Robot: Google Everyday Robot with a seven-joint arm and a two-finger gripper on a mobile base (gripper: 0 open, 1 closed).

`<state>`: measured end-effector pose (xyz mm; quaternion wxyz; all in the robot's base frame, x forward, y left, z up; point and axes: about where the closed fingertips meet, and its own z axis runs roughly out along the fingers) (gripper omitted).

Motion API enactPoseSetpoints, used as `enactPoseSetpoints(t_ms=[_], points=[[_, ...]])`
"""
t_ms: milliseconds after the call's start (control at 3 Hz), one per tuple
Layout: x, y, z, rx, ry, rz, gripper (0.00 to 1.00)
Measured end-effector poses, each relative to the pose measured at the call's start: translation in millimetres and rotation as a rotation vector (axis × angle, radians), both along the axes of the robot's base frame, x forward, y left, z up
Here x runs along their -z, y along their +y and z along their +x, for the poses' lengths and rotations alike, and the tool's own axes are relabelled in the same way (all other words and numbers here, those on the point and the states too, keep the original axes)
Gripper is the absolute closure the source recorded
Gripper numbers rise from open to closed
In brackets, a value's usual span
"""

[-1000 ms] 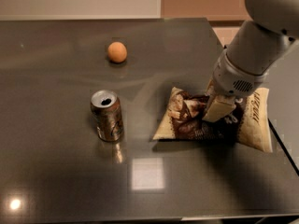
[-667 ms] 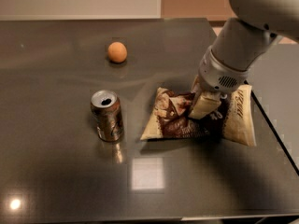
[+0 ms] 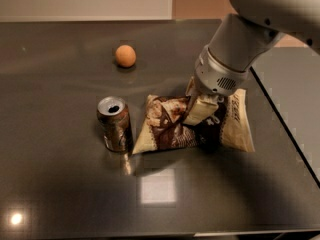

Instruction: Move brown chip bag near orange can

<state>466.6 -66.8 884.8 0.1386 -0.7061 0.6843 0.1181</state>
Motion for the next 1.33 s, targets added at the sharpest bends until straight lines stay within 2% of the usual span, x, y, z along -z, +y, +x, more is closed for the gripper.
enactPoseSetpoints(t_ms=[333,667,1000,1333], points=[[-6.3,12.6,-3.5,-0.052,0.003,0.029,0.36],[-7.2,13.9,-3.8,-0.054,0.0,0.03,0.13],[-7.7,14.9,-3.9,-0.055,-0.004,0.031,0.0],[-7.7,14.9,-3.9,-0.055,-0.004,0.031,0.0]])
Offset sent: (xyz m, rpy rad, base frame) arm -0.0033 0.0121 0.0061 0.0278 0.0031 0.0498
